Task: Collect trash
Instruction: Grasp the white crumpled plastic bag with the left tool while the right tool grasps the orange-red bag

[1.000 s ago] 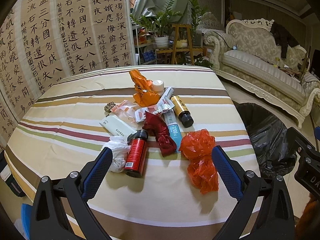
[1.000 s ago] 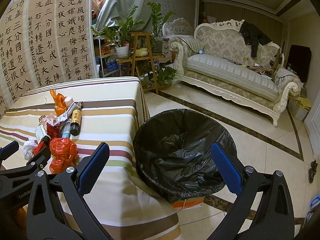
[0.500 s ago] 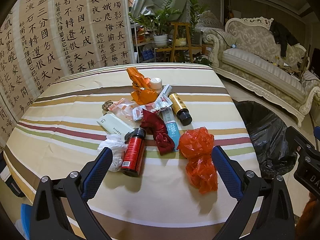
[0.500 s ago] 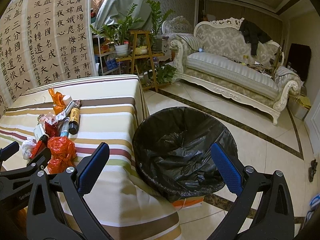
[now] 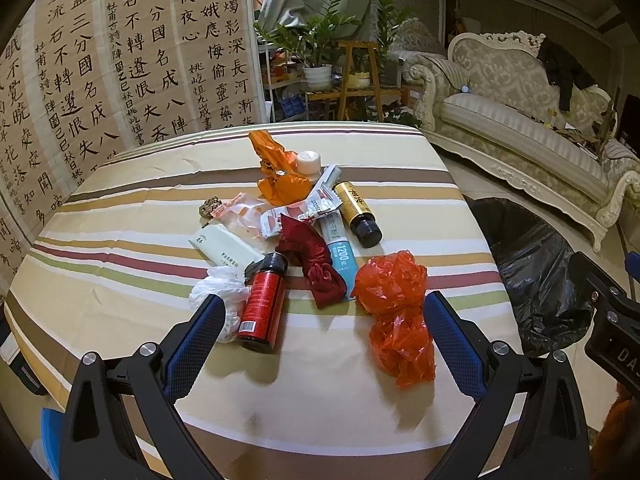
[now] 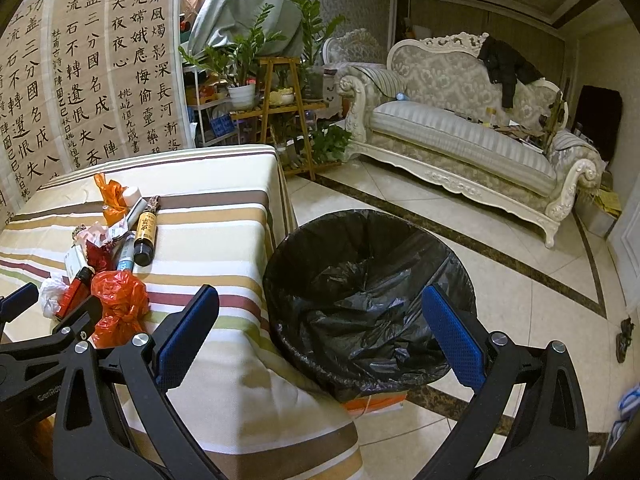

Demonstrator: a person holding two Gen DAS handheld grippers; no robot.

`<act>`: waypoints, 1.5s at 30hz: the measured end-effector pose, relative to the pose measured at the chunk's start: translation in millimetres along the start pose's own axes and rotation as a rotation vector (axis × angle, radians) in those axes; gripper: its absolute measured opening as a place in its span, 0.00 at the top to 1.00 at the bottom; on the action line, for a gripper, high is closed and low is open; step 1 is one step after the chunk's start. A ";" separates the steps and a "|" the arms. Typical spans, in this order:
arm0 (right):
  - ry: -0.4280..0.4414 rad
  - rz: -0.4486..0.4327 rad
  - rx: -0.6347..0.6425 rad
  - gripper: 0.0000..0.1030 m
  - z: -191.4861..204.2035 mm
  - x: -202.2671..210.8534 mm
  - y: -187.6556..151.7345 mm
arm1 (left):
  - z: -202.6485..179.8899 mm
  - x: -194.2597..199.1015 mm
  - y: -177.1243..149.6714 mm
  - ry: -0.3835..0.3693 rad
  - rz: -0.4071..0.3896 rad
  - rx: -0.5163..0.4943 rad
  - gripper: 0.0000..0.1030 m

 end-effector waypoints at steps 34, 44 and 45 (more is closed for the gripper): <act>0.054 0.070 0.045 0.19 33.0 -8.5 -0.4 | 95.8 -9.0 -5.1 0.056 0.036 0.106 0.13; 0.073 0.089 0.056 0.20 42.4 -14.6 2.3 | 92.9 -22.6 -2.6 -0.025 0.083 0.091 0.30; 0.074 0.089 0.058 0.20 43.7 -14.3 3.0 | 93.2 -22.4 -2.5 -0.034 0.086 0.093 0.30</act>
Point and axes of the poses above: each gripper's, at about its wrist camera, not at the fingertips, and x roughly against the way its jaws point, z to its left, y to its top, the point moved 3 cm from there along -x, roughly the way its jaws point, and after that the axes turned 9 degrees about z, right-handed, at the moved point
